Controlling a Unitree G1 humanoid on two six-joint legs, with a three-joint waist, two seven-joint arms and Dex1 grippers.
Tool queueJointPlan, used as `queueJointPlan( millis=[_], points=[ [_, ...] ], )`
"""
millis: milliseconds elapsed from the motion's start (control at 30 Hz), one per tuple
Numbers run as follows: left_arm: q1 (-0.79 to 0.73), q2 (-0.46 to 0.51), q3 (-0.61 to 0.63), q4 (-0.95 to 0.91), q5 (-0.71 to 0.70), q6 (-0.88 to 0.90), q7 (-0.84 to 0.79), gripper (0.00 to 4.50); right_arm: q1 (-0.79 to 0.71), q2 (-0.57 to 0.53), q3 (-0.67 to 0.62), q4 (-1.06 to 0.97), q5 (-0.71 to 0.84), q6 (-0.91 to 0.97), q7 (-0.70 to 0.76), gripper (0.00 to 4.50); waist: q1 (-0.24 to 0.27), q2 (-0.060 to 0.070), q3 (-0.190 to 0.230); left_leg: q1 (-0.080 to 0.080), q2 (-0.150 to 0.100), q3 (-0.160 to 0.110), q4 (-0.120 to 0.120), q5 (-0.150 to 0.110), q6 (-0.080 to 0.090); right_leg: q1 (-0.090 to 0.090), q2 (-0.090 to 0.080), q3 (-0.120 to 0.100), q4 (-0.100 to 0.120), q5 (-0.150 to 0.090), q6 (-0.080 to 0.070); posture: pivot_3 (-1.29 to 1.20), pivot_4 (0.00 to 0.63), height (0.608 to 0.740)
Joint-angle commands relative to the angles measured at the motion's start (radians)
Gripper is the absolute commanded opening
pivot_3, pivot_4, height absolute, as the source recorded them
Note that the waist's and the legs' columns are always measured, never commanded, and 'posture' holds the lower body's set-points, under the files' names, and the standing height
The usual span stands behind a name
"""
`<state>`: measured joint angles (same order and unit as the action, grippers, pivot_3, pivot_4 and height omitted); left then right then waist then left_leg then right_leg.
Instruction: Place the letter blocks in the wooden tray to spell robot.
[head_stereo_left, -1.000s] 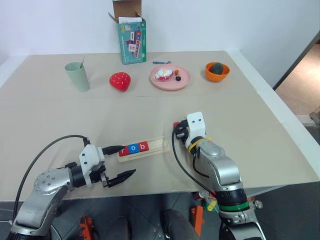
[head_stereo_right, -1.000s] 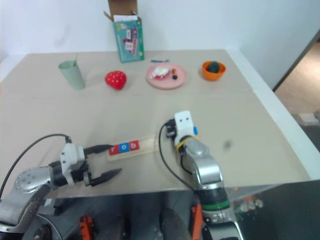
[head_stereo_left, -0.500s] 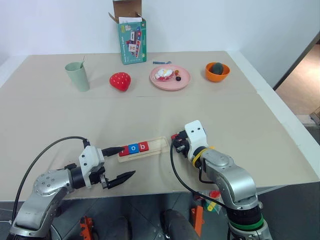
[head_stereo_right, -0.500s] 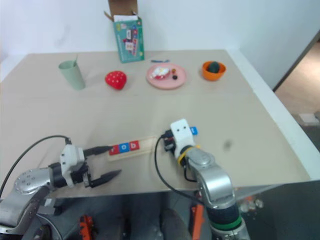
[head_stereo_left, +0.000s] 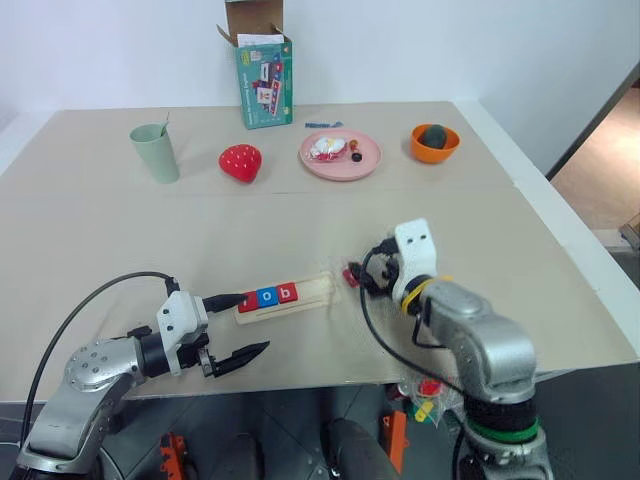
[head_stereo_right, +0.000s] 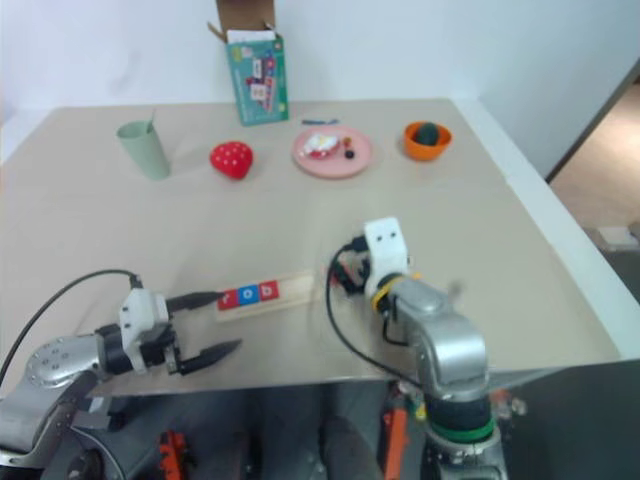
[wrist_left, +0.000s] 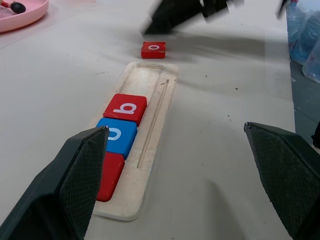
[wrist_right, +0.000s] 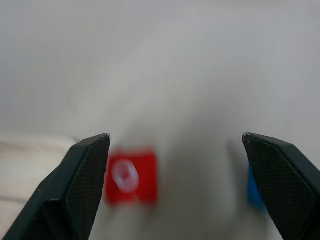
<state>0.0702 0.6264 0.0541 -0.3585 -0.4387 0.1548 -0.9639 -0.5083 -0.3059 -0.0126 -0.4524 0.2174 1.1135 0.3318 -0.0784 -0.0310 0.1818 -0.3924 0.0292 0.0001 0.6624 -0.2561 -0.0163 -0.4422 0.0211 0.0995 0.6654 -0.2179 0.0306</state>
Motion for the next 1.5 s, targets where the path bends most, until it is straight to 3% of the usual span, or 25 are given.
queueJointPlan(
  millis=[33,200,400,533,733,767,1067,1500],
  points=[
    [-0.029,0.004,0.006,0.003,-0.01,-0.018,-0.015,4.5,-0.12,-0.107,-0.004,0.109,0.091,-0.134,0.233,4.43,0.0,-0.001,-0.001,0.0,0.0,-0.001,0.0,0.0,0.001,0.001,0.0,-0.001,0.0,0.0,0.0,0.0,0.15,0.74],
    [-0.071,-0.005,-0.023,0.003,-0.022,-0.01,-0.04,4.5,-0.226,-0.309,0.218,0.492,0.044,-0.604,0.793,4.43,0.0,-0.002,-0.001,0.001,0.0,-0.002,-0.001,0.0,0.001,0.003,0.001,-0.003,-0.002,-0.001,-0.001,0.0,0.15,0.74],
    [-0.072,0.0,-0.029,-0.019,-0.016,-0.001,-0.036,4.5,-0.364,-0.297,0.347,0.974,-0.098,-1.093,1.062,4.43,-0.001,-0.001,-0.001,0.0,0.0,0.0,-0.002,-0.001,0.003,0.001,0.0,-0.001,-0.002,-0.001,-0.001,0.0,0.15,0.74],
    [-0.042,0.004,-0.022,-0.037,-0.009,-0.004,-0.023,4.5,-0.464,-0.252,0.363,1.238,-0.163,-1.269,1.116,4.43,-0.002,-0.001,-0.001,0.001,0.001,0.0,-0.001,-0.001,0.003,0.001,0.0,-0.001,-0.002,0.002,-0.006,0.0,0.15,0.74],
    [-0.007,0.006,-0.004,-0.056,0.0,-0.008,0.005,4.5,-0.527,-0.196,0.335,1.428,-0.205,-1.392,1.125,4.43,0.0,-0.001,-0.001,0.001,0.0,-0.001,-0.001,-0.001,0.002,0.002,-0.001,-0.001,-0.001,0.003,-0.007,0.0,0.15,0.74],
    [-0.004,0.007,-0.004,-0.057,0.001,-0.009,0.008,4.5,-0.531,-0.192,0.335,1.444,-0.212,-1.406,1.127,4.19,0.0,-0.001,-0.001,0.001,0.0,-0.001,-0.001,-0.001,0.002,0.002,-0.001,-0.001,-0.001,0.003,-0.007,0.0,0.15,0.74],
    [0.002,0.013,0.003,-0.047,0.008,-0.017,0.015,4.5,-0.548,-0.183,0.325,1.514,-0.234,-1.463,1.13,4.19,0.0,-0.001,-0.001,0.003,0.0,-0.001,0.0,-0.001,0.002,0.003,-0.001,-0.001,0.0,0.003,-0.007,0.0,0.15,0.74],
    [-0.019,0.012,-0.013,-0.034,0.008,-0.012,0.017,4.5,-0.553,-0.172,0.296,1.521,-0.231,-1.3,1.175,4.19,-0.001,-0.001,0.0,0.003,0.001,-0.001,0.001,0.0,0.002,0.004,0.0,-0.001,0.0,0.004,-0.006,0.0,0.15,0.74]
  ],
)
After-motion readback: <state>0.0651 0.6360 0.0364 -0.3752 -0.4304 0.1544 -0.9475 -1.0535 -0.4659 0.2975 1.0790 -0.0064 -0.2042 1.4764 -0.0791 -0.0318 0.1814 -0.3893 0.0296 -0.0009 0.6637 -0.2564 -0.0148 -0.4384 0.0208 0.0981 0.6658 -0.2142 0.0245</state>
